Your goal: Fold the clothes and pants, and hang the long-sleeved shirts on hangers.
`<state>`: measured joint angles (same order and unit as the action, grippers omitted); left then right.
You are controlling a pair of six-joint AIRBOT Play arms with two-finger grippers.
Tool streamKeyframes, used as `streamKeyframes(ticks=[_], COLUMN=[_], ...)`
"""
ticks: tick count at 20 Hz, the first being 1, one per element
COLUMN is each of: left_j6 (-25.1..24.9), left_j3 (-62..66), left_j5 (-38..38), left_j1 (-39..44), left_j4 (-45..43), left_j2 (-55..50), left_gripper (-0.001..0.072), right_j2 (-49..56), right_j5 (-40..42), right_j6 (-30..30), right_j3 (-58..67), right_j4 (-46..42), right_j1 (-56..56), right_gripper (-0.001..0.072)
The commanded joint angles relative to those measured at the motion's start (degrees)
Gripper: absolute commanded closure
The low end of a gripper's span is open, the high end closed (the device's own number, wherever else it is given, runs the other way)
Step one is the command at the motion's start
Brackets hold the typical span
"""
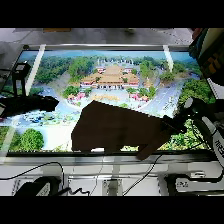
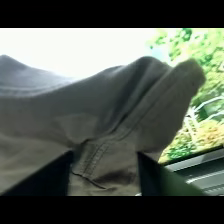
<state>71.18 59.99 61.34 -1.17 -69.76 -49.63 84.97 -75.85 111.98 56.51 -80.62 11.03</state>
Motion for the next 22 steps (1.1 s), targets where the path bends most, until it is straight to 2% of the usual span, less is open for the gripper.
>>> streamKeyframes(ticks=[1, 2, 4, 8, 10, 12, 14, 16, 19, 22], left_j6=[-0.02, -0.02, 0.0, -0.02, -0.02, -0.02, -0.07, -0.07, -0.07, -1.44], left_j3=[-0.02, -0.02, -0.02, -0.02, -0.02, -0.02, -0.02, -0.04, -2.71, -11.32], left_j5=[0.0, 0.0, 0.0, -0.04, -0.66, -1.84, -1.7, -1.7, -1.7, -1.64], left_j1=[0.0, 0.0, 0.0, -0.02, 0.0, -0.02, -0.02, -0.04, -0.07, 0.0], left_j4=[-0.02, -0.02, 0.0, -0.02, -0.02, -0.04, -0.39, -2.29, -6.12, -3.04], left_j2=[-0.13, -0.13, -0.13, -0.13, -0.13, -0.13, -0.13, -0.13, -0.13, -0.13], left_gripper=[0.0372, 0.0372, 0.0372, 0.0372, 0.0372, 0.0372, 0.0372, 0.0372, 0.0372, 0.036], right_j2=[0.24, 0.15, 0.04, -0.04, -0.87, -2.99, -7.96, -14.99, -27.39, -39.6], right_j5=[-0.15, -0.28, -2.16, -6.1, -4.98, -2.64, 2.82, 6.6, 6.14, 7.34], right_j6=[-0.07, -0.15, -1.18, -8.17, -12.09, -19.82, -21.51, -22.25, -26.21, -26.21], right_j3=[0.04, 0.04, 0.44, 7.5, 13.9, 20.02, 21.09, 18.27, 8.02, -4.5], right_j4=[0.04, 0.13, 0.85, 1.25, 1.33, 1.01, 0.02, -1.97, -3.54, -3.34], right_j1=[-0.07, -0.07, -0.13, -0.48, -2.08, -4.02, -4.35, -3.39, 0.33, 4.35], right_gripper=[0.0593, 0.0695, 0.0697, 0.0698, 0.0698, 0.0697, 0.0699, 0.07, 0.07, 0.0699])
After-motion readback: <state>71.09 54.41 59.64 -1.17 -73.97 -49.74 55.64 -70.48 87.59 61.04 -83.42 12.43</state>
